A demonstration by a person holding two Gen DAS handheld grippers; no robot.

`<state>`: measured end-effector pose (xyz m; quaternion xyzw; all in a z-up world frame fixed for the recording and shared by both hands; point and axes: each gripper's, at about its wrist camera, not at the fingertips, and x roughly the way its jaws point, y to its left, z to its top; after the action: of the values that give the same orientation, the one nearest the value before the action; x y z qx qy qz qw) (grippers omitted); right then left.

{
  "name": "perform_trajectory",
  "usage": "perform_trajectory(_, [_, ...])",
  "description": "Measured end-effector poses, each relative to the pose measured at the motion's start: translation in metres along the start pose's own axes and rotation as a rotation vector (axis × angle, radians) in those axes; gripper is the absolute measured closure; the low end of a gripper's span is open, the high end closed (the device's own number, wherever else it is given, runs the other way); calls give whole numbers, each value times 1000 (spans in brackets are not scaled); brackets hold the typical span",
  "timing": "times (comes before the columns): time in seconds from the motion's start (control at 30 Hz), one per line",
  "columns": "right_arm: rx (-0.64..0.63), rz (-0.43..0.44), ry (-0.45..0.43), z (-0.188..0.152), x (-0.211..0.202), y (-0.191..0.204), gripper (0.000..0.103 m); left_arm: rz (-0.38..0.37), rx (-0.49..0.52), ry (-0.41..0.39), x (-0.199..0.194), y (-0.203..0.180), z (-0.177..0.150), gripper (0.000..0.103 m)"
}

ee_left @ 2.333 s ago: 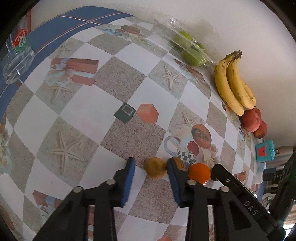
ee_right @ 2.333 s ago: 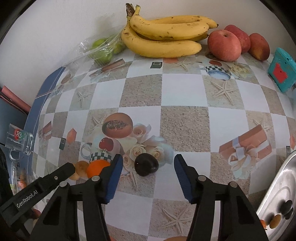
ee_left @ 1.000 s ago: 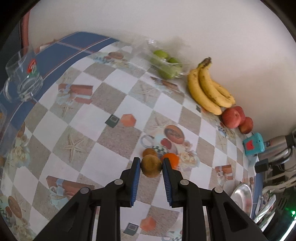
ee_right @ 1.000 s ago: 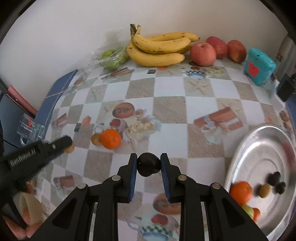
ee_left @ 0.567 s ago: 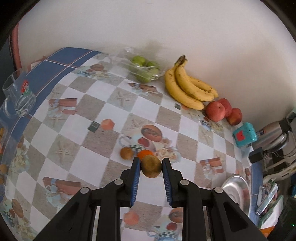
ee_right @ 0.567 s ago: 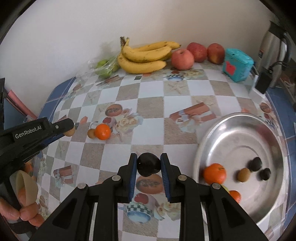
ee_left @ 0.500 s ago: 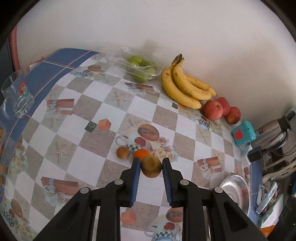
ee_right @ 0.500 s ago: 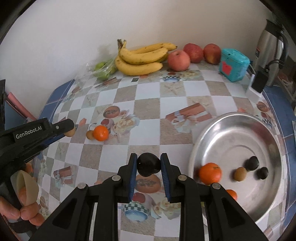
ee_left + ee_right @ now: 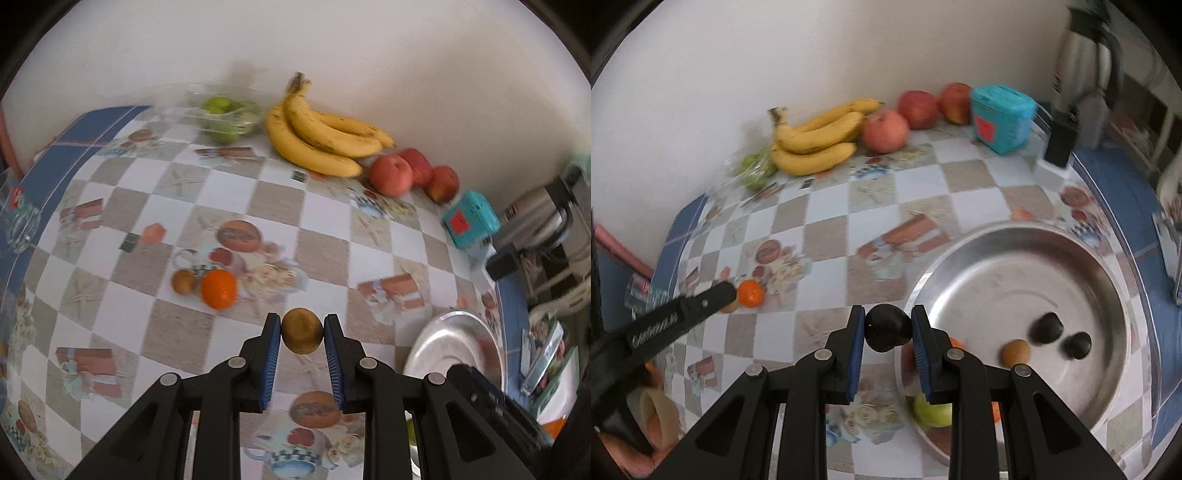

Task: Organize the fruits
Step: 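Carry the kiwi and avocado over the steel bowl with both tools, then open the left tool releasing the kiwi while the right tool releases the avocado into the bowl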

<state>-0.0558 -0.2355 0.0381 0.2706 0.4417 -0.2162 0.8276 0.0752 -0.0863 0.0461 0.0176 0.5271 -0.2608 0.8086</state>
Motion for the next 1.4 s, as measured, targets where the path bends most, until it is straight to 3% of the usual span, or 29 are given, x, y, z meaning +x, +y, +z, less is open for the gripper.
perform_trajectory(0.43, [232, -89, 6, 7, 0, -97, 77, -84, 183, 55, 18, -78, -28, 77])
perform_trajectory(0.63, [263, -120, -4, 7, 1, -121, 76, -103, 281, 42, 28, -111, -42, 77])
perform_trajectory(1.03, [233, -132, -66, 11, 20, -130, 76, -105, 382, -11, 58, -137, -58, 77])
perform_trajectory(1.3, [225, -137, -66, 11, 32, -132, 76, -92, 371, -6, 73, -135, -61, 76])
perform_trajectory(1.4, [222, -147, -61, 12, 33, -133, 76, -87, 371, -10, 73, -135, -61, 71])
